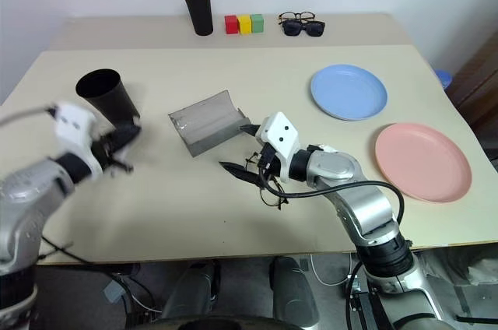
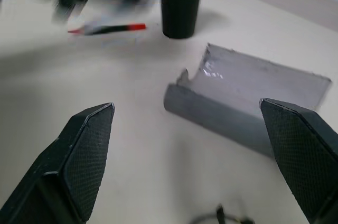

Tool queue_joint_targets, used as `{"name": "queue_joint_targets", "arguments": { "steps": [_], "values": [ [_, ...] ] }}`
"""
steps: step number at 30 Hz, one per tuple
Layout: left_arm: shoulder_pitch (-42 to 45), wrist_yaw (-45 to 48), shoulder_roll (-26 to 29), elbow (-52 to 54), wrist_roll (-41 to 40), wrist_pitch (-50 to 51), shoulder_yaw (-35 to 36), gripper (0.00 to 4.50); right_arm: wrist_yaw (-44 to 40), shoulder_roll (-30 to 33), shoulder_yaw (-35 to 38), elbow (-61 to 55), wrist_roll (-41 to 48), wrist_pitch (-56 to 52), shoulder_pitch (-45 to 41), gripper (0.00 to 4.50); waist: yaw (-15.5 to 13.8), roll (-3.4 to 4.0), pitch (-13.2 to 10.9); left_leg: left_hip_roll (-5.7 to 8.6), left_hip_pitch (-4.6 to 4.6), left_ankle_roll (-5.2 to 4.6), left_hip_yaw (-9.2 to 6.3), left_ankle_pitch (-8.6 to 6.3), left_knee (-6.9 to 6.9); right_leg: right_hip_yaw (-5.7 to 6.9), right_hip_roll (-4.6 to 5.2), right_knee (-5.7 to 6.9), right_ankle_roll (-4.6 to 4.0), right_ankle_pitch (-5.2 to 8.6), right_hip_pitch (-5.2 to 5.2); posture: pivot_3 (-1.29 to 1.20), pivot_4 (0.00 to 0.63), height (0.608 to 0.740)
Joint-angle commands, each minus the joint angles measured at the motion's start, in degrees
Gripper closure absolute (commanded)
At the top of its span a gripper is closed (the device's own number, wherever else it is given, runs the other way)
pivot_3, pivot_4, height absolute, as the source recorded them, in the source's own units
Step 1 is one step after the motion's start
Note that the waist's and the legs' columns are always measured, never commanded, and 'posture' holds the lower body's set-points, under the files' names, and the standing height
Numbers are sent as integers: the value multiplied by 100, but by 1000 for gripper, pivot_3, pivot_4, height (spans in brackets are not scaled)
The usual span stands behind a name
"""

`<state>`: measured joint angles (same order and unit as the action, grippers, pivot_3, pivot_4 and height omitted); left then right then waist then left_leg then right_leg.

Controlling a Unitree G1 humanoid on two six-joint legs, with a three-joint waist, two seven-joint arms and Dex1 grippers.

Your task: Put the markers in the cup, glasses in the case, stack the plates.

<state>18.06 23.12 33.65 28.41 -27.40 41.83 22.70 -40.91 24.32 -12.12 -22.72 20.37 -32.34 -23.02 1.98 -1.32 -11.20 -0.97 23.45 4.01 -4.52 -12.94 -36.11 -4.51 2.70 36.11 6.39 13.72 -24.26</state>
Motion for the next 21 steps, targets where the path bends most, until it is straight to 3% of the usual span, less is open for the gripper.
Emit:
{"name": "queue_joint_targets", "arguments": {
  "steps": [1,7,13,21],
  "values": [
    [1029,-561,55,-669,537,-1050,141,4484,77,-284,-80,197,-99,300,-356,0,28,1,4,0,0,0,1,0,1,0,0,-2,3,-2,1,0,150,740],
    [2401,-1586,3,-3228,2165,-3348,-522,4484,184,-910,-225,729,-248,685,-896,0,61,4,5,0,-13,-1,-3,0,17,0,-6,8,25,-13,2,0,150,740],
    [2340,-1741,-353,-4556,2335,-4740,-579,4484,192,-1012,-293,697,-321,770,-856,0,42,2,4,3,2,0,-4,0,18,3,1,2,36,-20,-5,0,150,740],
    [1993,-1676,-561,-5069,2312,-5118,-611,4484,276,-1009,-279,561,-346,717,-798,0,60,2,4,3,1,0,-6,0,18,4,0,7,36,-20,-6,0,150,740]
  ]
}}
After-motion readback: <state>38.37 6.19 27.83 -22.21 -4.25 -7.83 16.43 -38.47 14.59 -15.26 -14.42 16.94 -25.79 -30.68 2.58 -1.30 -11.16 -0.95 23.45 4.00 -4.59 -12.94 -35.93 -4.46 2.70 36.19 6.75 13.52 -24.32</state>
